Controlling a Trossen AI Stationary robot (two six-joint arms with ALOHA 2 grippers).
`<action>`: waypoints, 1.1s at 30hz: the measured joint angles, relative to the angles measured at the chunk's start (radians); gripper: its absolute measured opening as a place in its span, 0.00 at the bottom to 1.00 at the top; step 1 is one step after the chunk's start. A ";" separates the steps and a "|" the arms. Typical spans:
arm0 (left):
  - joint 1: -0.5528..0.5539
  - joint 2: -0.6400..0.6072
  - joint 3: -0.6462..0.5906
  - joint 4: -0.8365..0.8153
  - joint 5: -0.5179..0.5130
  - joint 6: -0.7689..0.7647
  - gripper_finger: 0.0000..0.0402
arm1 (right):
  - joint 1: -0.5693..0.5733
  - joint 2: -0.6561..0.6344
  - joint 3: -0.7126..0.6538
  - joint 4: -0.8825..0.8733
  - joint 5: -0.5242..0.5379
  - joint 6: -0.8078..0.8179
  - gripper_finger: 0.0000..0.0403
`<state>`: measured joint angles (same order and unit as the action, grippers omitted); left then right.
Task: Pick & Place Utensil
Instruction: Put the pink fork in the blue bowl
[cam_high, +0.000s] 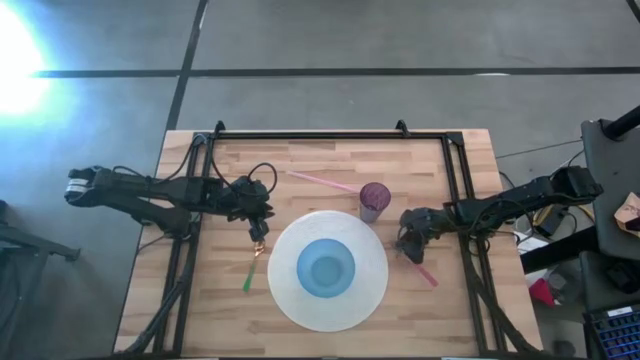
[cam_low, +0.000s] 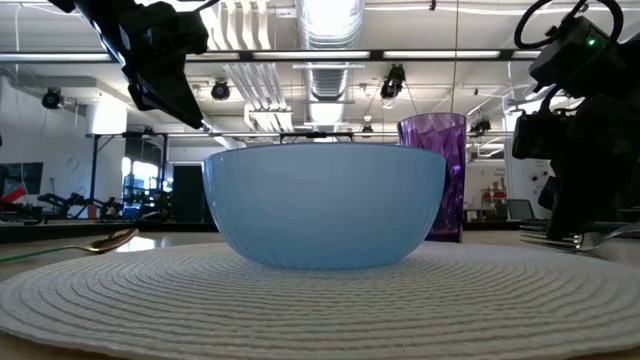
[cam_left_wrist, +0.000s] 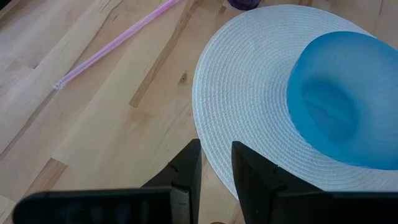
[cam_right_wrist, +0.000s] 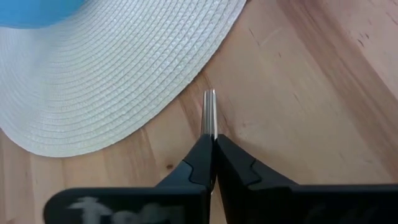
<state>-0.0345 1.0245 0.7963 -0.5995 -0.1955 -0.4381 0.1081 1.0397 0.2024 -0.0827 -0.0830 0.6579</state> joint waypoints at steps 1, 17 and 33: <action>0.000 0.000 0.000 0.000 0.000 0.000 0.20 | 0.000 0.000 0.000 -0.001 0.000 0.000 0.02; 0.000 0.000 0.000 0.000 0.000 0.000 0.20 | 0.000 0.000 -0.002 0.011 -0.005 -0.003 0.02; 0.000 0.000 0.000 0.000 0.000 0.000 0.20 | 0.000 -0.062 -0.006 -0.004 -0.010 -0.009 0.02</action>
<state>-0.0342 1.0245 0.7963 -0.5999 -0.1955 -0.4381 0.1085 0.9775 0.1963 -0.0864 -0.0934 0.6491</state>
